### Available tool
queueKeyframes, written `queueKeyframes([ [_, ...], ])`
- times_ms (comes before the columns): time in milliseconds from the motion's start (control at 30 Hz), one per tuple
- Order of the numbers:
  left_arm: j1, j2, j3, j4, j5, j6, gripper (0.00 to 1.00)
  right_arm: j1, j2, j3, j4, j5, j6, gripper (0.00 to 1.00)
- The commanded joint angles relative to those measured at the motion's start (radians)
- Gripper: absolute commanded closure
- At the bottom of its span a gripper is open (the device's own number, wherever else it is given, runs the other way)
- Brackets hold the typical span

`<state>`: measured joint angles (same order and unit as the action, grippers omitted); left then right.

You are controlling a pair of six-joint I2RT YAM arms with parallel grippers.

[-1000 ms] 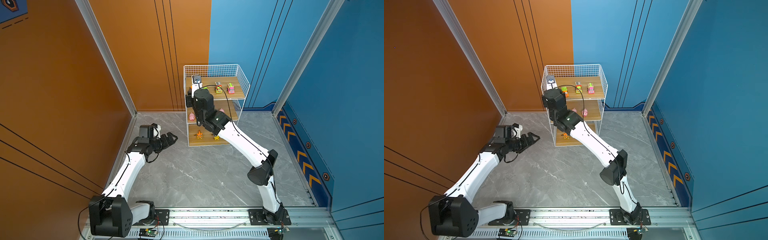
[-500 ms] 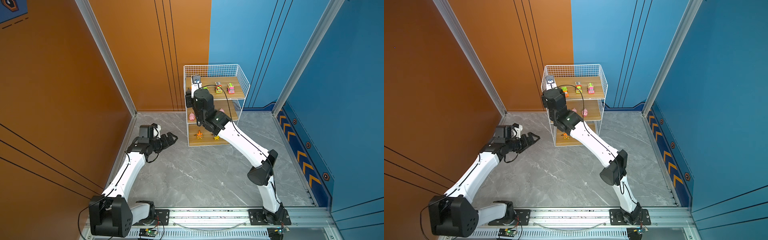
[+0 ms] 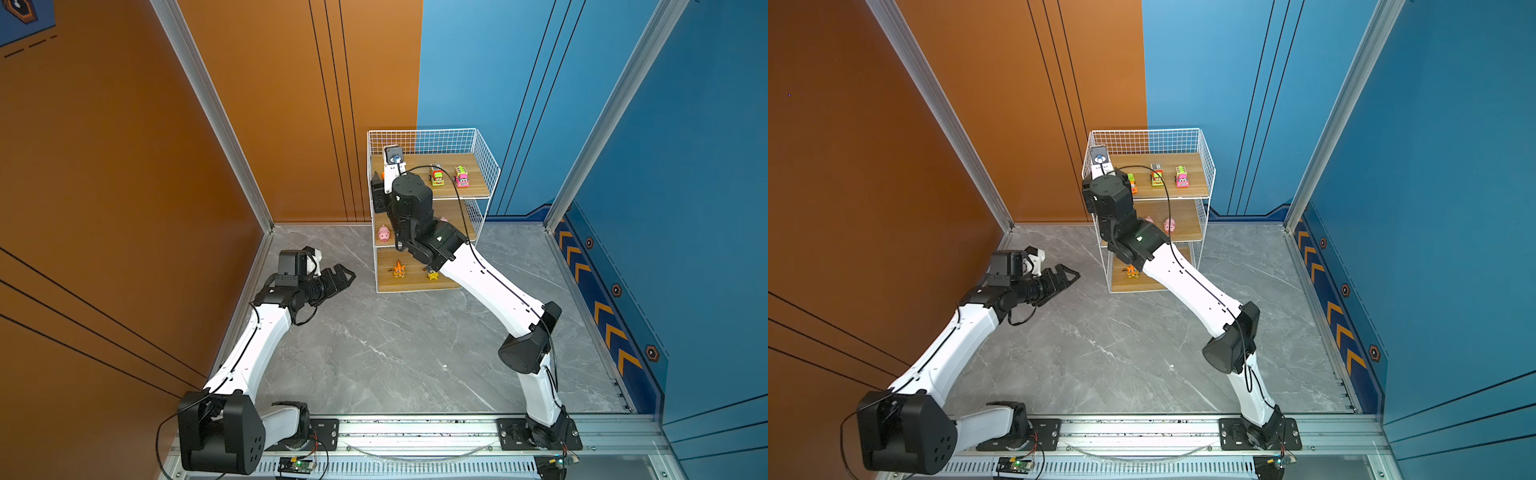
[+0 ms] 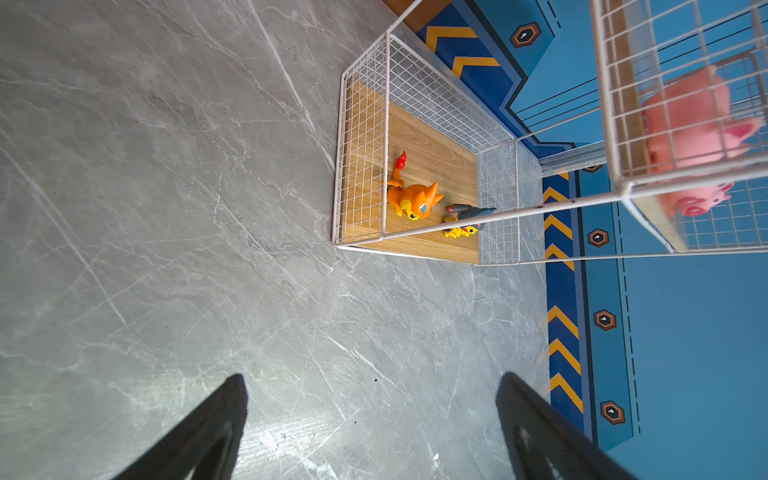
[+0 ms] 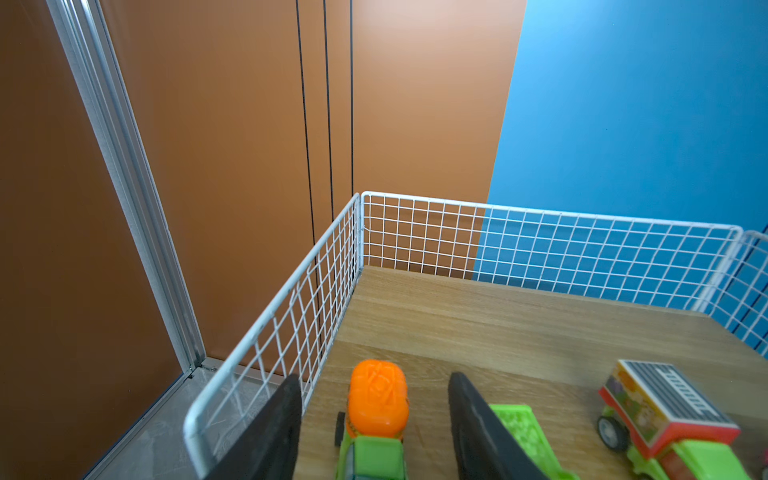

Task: Place and organize the plastic toys onto the shelf
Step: 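Lower the car onto the top shelf and open the right gripper, then withdraw the right gripper up and away from the shelf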

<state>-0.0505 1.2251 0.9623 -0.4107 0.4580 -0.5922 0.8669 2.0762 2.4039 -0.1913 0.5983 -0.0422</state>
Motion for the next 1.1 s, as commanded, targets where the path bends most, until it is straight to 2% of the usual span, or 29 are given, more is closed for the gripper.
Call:
queueKeyframes([
  [0,0.011,0.008,-0.018,0.013,0.024,-0.001,0.05,0.012,-0.055,0.034,0.038,-0.009,-0.031,0.42],
  [367,0.014,0.008,-0.02,0.015,0.026,-0.001,0.05,0.046,-0.146,-0.021,0.093,-0.018,-0.085,0.36],
  [633,0.024,-0.003,-0.024,0.015,-0.002,0.017,0.0,0.082,-0.331,-0.214,0.15,-0.014,-0.179,0.27],
  [733,0.037,-0.013,-0.026,0.015,-0.02,0.03,0.02,0.075,-0.469,-0.386,0.15,0.011,-0.201,0.19],
  [767,0.044,-0.017,-0.028,0.015,-0.03,0.037,0.02,0.063,-0.53,-0.467,0.155,0.028,-0.198,0.13],
  [867,0.056,-0.033,-0.033,0.015,-0.078,0.053,0.02,-0.016,-0.727,-0.749,0.167,0.022,-0.125,0.01],
  [1000,0.058,-0.071,-0.045,0.016,-0.202,0.092,0.02,-0.156,-0.999,-1.136,0.202,-0.014,-0.012,0.0],
  [1067,0.057,-0.101,-0.06,0.018,-0.313,0.115,0.02,-0.257,-1.126,-1.331,0.224,-0.034,0.032,0.0],
])
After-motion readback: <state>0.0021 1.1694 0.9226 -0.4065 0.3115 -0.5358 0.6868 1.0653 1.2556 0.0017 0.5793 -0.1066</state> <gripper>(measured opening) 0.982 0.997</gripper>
